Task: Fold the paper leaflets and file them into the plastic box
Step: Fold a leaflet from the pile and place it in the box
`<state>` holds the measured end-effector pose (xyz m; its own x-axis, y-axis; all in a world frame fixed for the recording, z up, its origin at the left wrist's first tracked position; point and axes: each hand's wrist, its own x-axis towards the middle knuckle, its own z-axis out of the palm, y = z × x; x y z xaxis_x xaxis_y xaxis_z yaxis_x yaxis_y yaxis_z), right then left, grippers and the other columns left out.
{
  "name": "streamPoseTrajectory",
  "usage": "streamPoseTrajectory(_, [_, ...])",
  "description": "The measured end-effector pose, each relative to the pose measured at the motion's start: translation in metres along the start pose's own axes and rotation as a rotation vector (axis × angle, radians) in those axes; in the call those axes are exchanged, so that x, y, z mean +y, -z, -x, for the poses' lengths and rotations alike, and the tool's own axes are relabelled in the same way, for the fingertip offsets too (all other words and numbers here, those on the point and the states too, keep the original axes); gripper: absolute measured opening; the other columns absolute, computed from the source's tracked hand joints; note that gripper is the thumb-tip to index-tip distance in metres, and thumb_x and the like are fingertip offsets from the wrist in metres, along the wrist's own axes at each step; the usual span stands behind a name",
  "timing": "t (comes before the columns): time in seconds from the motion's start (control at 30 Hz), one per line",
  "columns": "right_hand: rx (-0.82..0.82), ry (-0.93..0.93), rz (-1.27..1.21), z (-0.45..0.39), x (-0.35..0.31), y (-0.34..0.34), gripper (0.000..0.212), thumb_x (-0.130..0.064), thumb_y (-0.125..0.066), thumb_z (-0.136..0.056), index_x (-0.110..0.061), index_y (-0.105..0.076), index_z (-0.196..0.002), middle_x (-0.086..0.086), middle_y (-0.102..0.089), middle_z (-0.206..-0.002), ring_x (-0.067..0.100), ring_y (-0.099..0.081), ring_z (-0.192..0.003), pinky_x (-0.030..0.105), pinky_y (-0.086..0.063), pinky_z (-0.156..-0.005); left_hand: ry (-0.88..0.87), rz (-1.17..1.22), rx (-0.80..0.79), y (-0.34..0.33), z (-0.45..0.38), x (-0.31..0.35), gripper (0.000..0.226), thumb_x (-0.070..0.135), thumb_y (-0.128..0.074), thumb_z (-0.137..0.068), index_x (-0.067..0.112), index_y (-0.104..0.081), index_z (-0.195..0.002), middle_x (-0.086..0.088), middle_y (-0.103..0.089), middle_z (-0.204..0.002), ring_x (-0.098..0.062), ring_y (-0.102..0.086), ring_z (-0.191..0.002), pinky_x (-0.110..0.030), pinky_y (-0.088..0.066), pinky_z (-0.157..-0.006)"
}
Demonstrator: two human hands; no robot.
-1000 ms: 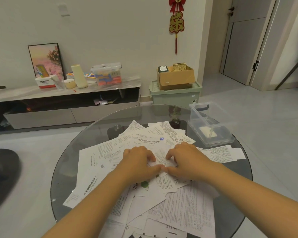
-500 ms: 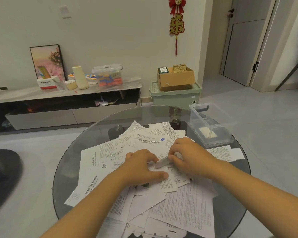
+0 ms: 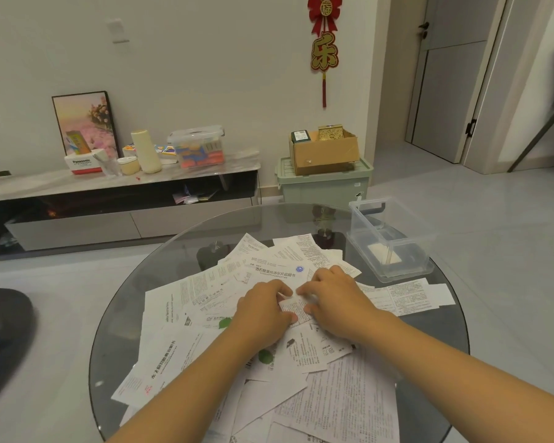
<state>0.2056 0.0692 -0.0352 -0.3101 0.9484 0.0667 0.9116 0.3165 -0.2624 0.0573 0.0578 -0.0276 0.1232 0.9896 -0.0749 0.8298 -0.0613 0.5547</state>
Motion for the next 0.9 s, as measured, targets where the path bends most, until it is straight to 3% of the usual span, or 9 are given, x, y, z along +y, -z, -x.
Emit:
streamPoseTrajectory(0.17, [-0.003, 0.022, -0.021, 0.001, -0.001, 0.004, 0.034, -0.030, -0.052, -0.094, -0.026, -0.048, -0.128, -0.004, -0.046, -0.126, 0.018, -0.032, -0.119, 0.031, -0.026, -0.100, -0.041, -0.028, -0.023, 0.004, 0.000, 0.005, 0.044, 0.025, -0.073, -0.081, 0.033, -0.054, -0.120, 0.011, -0.050, -0.101, -0.011, -0.052, -0.097, -0.035, -0.043, -0.097])
streamPoseTrajectory(0.33, [0.021, -0.065, -0.332, 0.006, -0.002, 0.019, 0.004, -0.025, -0.052, -0.094, -0.025, -0.049, -0.096, -0.002, -0.046, -0.103, 0.019, -0.043, -0.105, 0.031, -0.037, -0.087, -0.085, 0.177, 0.033, 0.008, 0.002, 0.009, 0.035, 0.014, -0.070, -0.082, 0.037, -0.059, -0.106, 0.012, -0.052, -0.099, -0.004, -0.054, -0.077, -0.017, -0.044, -0.071])
streamPoseTrajectory(0.4, [0.061, -0.081, -0.464, 0.009, 0.002, 0.024, 0.005, -0.024, -0.051, -0.094, -0.026, -0.047, -0.092, -0.002, -0.051, -0.093, 0.018, -0.049, -0.089, 0.033, -0.044, -0.077, -0.055, 0.335, 0.059, 0.009, 0.002, 0.014, 0.035, 0.009, -0.070, -0.081, 0.035, -0.062, -0.102, 0.008, -0.058, -0.102, -0.007, -0.058, -0.078, -0.018, -0.047, -0.068])
streamPoseTrajectory(0.5, [0.152, -0.107, -0.585, 0.013, 0.010, 0.036, 0.010, -0.026, -0.056, -0.092, -0.027, -0.050, -0.100, -0.006, -0.049, -0.073, 0.011, -0.047, -0.066, 0.028, -0.043, -0.064, -0.012, 0.547, 0.100, 0.013, 0.003, 0.025, 0.029, 0.007, -0.077, -0.075, 0.030, -0.070, -0.091, -0.004, -0.067, -0.090, -0.019, -0.065, -0.082, -0.030, -0.053, -0.079])
streamPoseTrajectory(0.6, [0.168, -0.151, -0.652, 0.020, 0.021, 0.050, 0.014, -0.028, -0.063, -0.088, -0.026, -0.057, -0.101, 0.001, -0.056, -0.075, 0.013, -0.055, -0.068, 0.026, -0.046, -0.063, 0.001, 0.653, 0.105, 0.012, 0.004, 0.039, 0.026, 0.007, -0.080, -0.071, 0.026, -0.073, -0.086, 0.000, -0.070, -0.075, -0.015, -0.067, -0.079, -0.028, -0.052, -0.079])
streamPoseTrajectory(0.67, [0.182, -0.181, -0.655, 0.025, 0.031, 0.057, 0.008, -0.026, -0.067, -0.085, -0.028, -0.060, -0.088, 0.007, -0.063, -0.080, 0.021, -0.062, -0.075, 0.035, -0.052, -0.073, -0.001, 0.705, 0.089, 0.006, 0.005, 0.049, 0.026, 0.005, -0.081, -0.069, 0.022, -0.074, -0.087, 0.000, -0.072, -0.073, -0.015, -0.069, -0.078, -0.023, -0.051, -0.075])
streamPoseTrajectory(0.73, [0.203, -0.195, -0.669, 0.032, 0.041, 0.062, 0.014, -0.020, -0.070, -0.083, -0.028, -0.059, -0.079, 0.003, -0.061, -0.072, 0.019, -0.060, -0.070, 0.037, -0.052, -0.074, -0.009, 0.743, 0.069, -0.001, 0.005, 0.060, 0.026, 0.002, -0.080, -0.069, 0.017, -0.074, -0.089, -0.002, -0.073, -0.073, -0.013, -0.070, -0.074, -0.019, -0.051, -0.070])
streamPoseTrajectory(0.83, [0.222, -0.215, -0.657, 0.043, 0.055, 0.067, 0.016, -0.016, -0.070, -0.082, -0.025, -0.059, -0.075, -0.003, -0.059, -0.065, 0.009, -0.055, -0.059, 0.026, -0.047, -0.063, -0.027, 0.725, 0.048, -0.011, 0.004, 0.074, 0.024, 0.002, -0.079, -0.071, 0.015, -0.074, -0.089, -0.001, -0.074, -0.074, -0.013, -0.071, -0.072, -0.019, -0.054, -0.066])
streamPoseTrajectory(0.9, [0.230, -0.242, -0.646, 0.048, 0.065, 0.068, 0.015, -0.017, -0.071, -0.082, -0.025, -0.060, -0.075, -0.002, -0.060, -0.067, 0.008, -0.055, -0.059, 0.025, -0.047, -0.063, -0.066, 0.672, 0.050, -0.018, 0.003, 0.082, 0.024, 0.006, -0.078, -0.073, 0.016, -0.074, -0.094, 0.004, -0.072, -0.073, -0.011, -0.069, -0.072, -0.020, -0.054, -0.068])
